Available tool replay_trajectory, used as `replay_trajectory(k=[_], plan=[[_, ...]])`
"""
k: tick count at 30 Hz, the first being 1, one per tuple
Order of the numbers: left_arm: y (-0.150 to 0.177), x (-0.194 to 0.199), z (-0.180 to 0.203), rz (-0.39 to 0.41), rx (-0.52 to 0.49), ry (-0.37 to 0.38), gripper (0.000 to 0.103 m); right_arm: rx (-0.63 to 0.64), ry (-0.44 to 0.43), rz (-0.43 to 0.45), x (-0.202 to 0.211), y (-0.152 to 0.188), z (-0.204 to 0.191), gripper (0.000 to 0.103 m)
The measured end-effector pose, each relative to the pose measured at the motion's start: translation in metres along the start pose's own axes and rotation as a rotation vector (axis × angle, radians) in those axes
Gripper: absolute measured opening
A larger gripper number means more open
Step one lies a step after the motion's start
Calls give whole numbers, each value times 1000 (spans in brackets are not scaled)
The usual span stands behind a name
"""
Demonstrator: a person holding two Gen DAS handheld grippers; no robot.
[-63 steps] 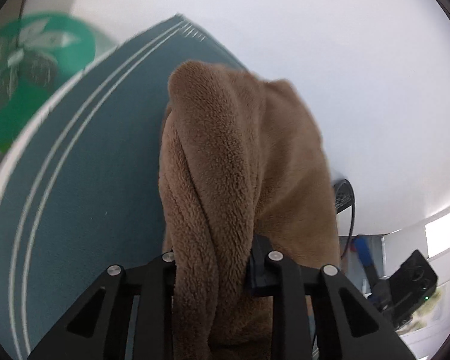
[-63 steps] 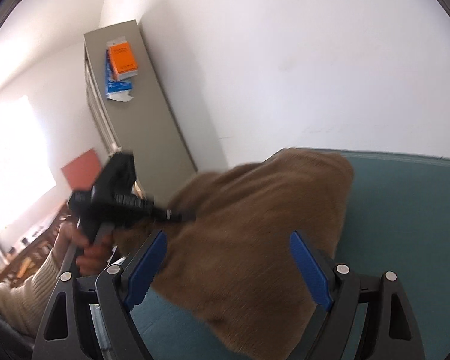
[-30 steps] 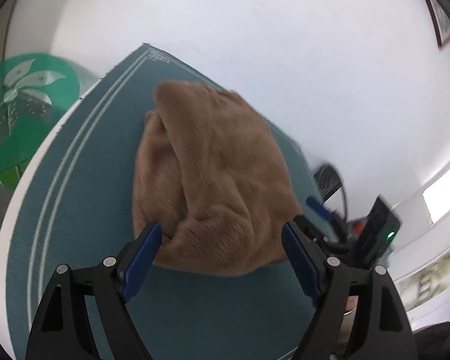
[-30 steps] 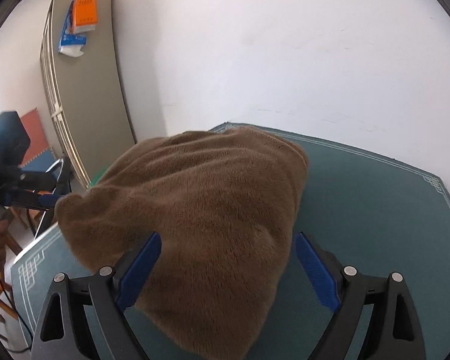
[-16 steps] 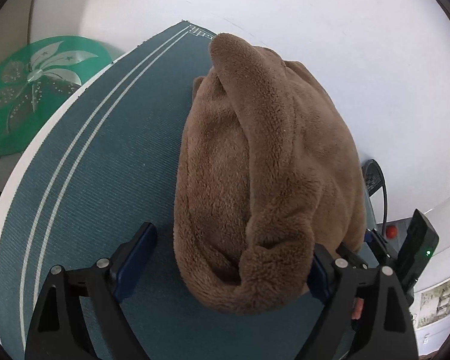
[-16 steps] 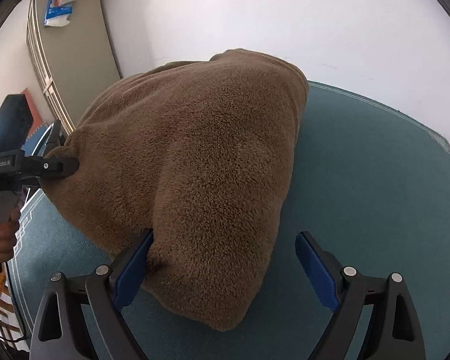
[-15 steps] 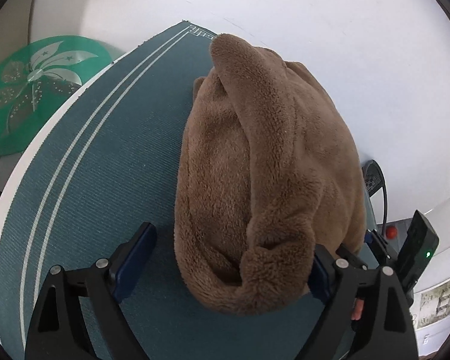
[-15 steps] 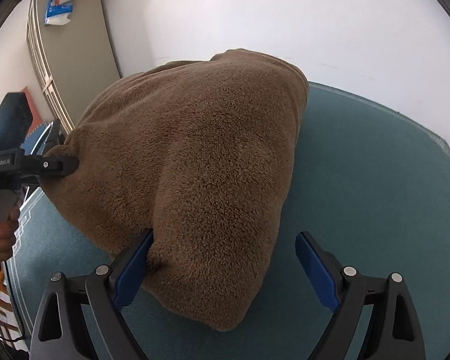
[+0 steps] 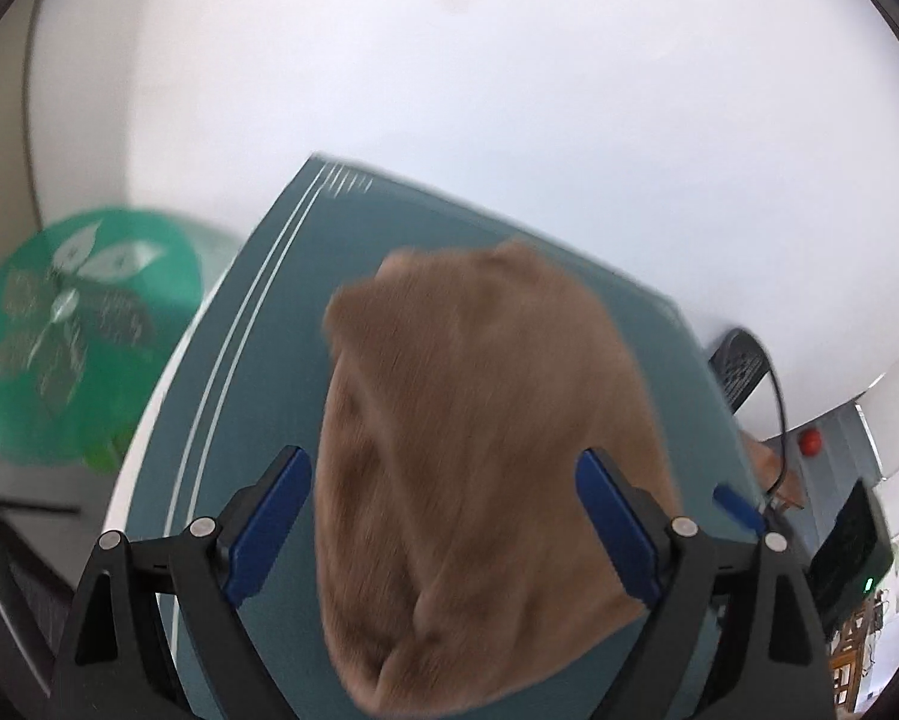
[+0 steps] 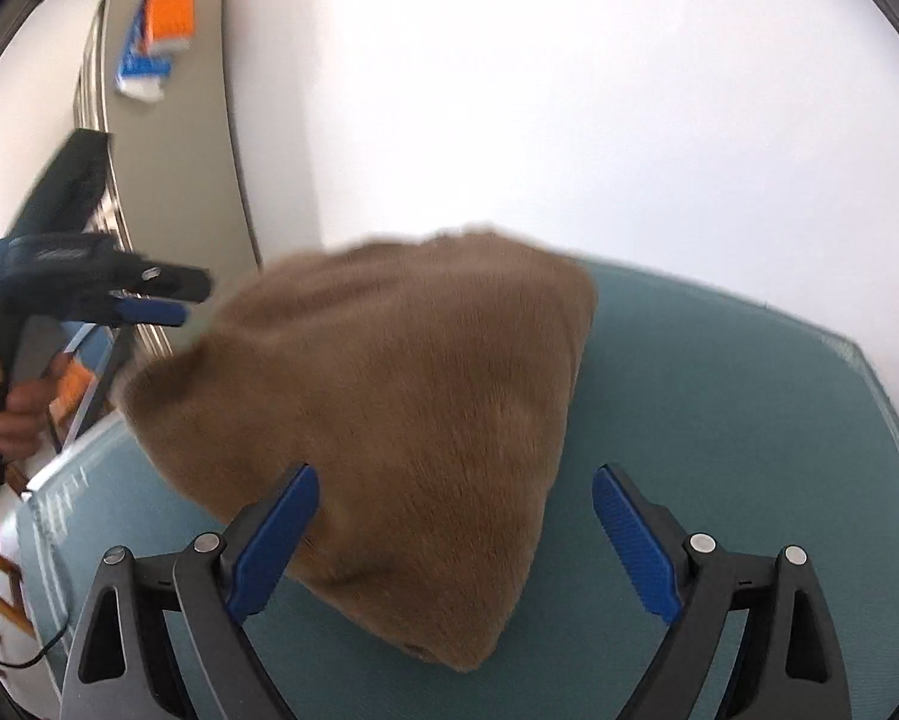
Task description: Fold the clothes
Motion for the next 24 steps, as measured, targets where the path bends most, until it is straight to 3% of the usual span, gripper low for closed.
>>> replay_trajectory(k=[3,10,20,24], plan=[[-27,-24,10,-27,-32,61,94,-27,-44,48,2,-10,-3,94],[-60,-96,-4,-204,45,137,94,19,-121,-7,-25,-7,-23,94],[-34,-133,-43,-335,149,71,94,104,-92,-61,-40,9,-36,102],[-25,-137,-46,-314,156,86,94,81,-111,-72,-40,11,-31,102]])
Point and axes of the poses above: each gripper's, at about its wrist camera, not at the fingertips, and x roughly against the way its jaws point, z to its right, y to its underside, the point moved 1 cm from there along -x, roughly the way its jaws point, and after that the axes turned 7 degrees about x, right-handed, at the moved point
